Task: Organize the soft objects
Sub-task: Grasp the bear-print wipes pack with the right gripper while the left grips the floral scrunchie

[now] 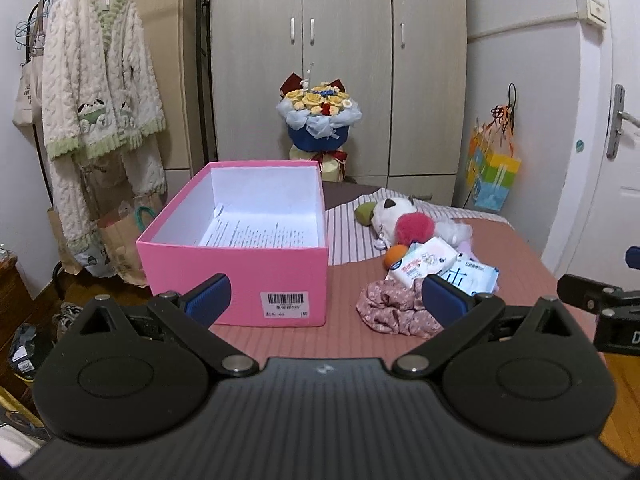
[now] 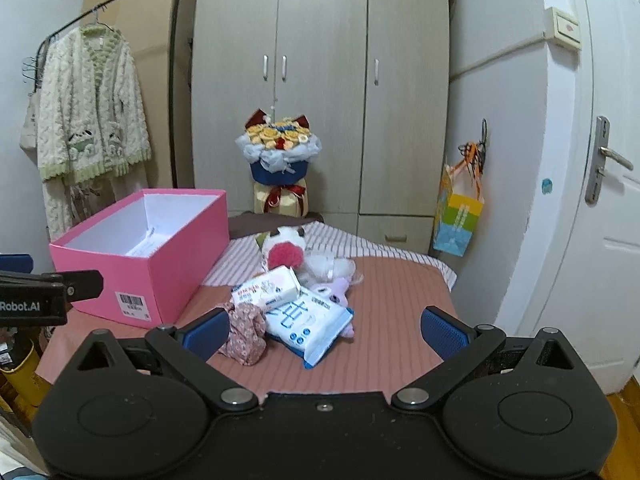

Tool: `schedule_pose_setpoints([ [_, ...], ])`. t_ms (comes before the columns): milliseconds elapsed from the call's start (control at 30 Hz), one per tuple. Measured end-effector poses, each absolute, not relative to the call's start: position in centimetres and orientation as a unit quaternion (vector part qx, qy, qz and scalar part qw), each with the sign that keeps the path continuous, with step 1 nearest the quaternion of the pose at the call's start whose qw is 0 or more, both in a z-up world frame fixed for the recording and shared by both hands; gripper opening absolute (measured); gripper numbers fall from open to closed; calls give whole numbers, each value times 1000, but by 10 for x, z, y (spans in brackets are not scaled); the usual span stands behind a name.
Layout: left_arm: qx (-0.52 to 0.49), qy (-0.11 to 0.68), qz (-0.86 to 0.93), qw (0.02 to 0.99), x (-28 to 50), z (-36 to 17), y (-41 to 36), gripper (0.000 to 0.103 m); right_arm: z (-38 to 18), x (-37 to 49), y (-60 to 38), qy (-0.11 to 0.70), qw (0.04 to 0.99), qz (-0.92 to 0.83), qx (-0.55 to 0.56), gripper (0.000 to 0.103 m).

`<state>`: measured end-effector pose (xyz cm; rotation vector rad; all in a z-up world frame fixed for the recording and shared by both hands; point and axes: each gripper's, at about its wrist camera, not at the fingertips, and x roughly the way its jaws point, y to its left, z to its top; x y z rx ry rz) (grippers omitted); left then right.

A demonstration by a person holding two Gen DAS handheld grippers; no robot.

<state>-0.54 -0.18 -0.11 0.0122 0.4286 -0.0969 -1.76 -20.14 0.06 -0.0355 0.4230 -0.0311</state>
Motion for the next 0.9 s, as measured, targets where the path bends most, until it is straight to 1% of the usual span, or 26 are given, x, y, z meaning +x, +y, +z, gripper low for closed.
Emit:
schedule_pose_setpoints([
  [233,-1,205,-69,976,5,-13,-8,102,0,-11,-211,160,986,28,-28,103],
  [367,-12,208,-105,972,19,-25,-13,102,2,11,-221,189,978,82,-15,102],
  [600,-4,201,-156,967,43,-50,-32,100,-6,47,-220,204,972,111,-37,101],
  [900,-10,230,-197,953,83,-84,-56,100,-22,102,-218,243,949,198,-27,100],
])
